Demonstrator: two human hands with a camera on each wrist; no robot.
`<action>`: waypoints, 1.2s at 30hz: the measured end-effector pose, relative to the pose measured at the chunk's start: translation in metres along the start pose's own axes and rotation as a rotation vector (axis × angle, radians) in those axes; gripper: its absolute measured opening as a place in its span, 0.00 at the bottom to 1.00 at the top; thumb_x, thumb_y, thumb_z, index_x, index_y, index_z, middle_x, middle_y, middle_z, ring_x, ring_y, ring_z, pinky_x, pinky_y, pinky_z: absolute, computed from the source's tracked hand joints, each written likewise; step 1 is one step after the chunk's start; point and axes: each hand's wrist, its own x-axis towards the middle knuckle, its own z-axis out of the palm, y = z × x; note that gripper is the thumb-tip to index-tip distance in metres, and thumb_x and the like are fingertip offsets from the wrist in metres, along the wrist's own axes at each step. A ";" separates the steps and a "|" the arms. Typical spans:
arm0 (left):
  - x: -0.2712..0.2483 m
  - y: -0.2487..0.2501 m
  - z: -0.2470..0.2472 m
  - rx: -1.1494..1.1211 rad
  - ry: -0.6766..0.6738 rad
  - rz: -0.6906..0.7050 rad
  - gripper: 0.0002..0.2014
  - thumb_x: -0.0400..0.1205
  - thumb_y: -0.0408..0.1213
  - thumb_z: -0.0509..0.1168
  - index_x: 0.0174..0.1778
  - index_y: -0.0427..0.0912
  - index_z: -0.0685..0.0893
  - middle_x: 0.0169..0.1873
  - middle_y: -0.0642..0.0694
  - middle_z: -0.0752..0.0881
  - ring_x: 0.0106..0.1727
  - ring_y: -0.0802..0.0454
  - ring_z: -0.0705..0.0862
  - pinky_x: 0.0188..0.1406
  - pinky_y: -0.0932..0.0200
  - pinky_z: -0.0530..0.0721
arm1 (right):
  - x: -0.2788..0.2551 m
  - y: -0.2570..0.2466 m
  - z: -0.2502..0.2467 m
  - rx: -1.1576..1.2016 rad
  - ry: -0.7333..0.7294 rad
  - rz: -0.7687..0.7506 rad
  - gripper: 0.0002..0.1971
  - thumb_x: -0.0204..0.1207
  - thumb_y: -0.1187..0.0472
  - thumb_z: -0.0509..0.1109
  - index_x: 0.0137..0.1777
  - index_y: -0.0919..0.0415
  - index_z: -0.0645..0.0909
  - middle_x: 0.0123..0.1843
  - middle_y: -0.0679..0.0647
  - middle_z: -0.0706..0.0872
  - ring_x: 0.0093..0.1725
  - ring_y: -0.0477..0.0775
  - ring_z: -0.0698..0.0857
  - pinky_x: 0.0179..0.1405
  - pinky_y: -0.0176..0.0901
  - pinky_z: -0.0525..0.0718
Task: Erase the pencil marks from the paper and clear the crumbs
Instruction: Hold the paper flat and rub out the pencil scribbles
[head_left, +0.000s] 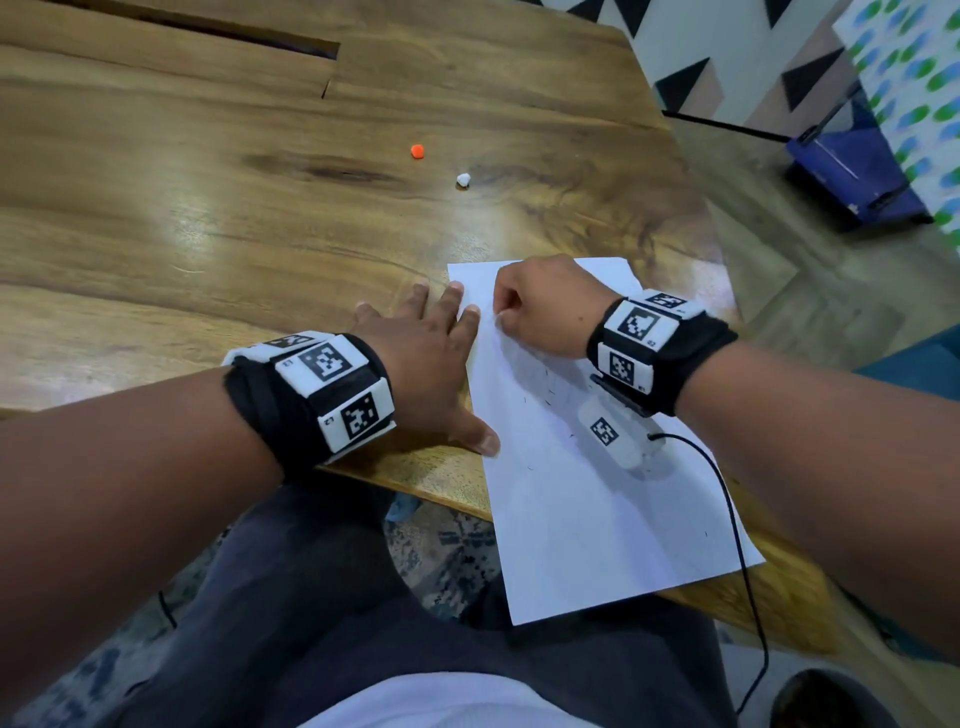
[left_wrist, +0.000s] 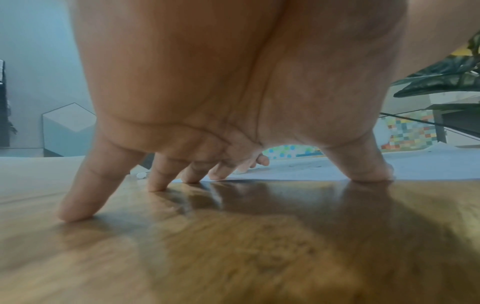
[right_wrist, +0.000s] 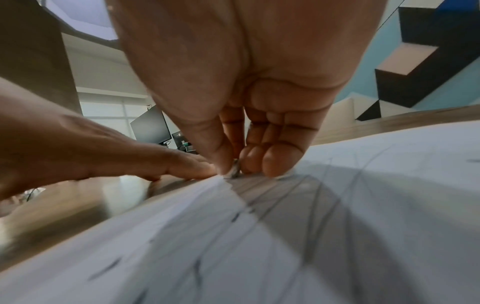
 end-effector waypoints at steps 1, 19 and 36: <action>0.000 0.000 0.000 0.003 0.001 0.000 0.73 0.59 0.89 0.57 0.89 0.47 0.34 0.89 0.47 0.30 0.90 0.39 0.35 0.78 0.18 0.59 | -0.001 0.000 0.001 -0.008 0.004 -0.009 0.05 0.78 0.60 0.66 0.47 0.54 0.83 0.44 0.47 0.84 0.50 0.53 0.83 0.51 0.46 0.82; 0.001 0.002 -0.003 0.016 -0.030 0.021 0.69 0.61 0.88 0.59 0.88 0.56 0.30 0.88 0.41 0.29 0.89 0.32 0.35 0.76 0.14 0.60 | -0.010 0.004 0.003 -0.016 0.013 -0.032 0.06 0.80 0.58 0.65 0.49 0.55 0.84 0.44 0.48 0.86 0.49 0.53 0.83 0.48 0.46 0.82; 0.001 0.005 -0.005 0.048 -0.025 0.012 0.70 0.59 0.88 0.59 0.88 0.56 0.33 0.89 0.41 0.32 0.89 0.33 0.38 0.73 0.17 0.67 | -0.011 0.014 0.000 0.021 0.015 0.044 0.03 0.76 0.61 0.67 0.45 0.55 0.82 0.40 0.44 0.82 0.48 0.53 0.82 0.45 0.44 0.80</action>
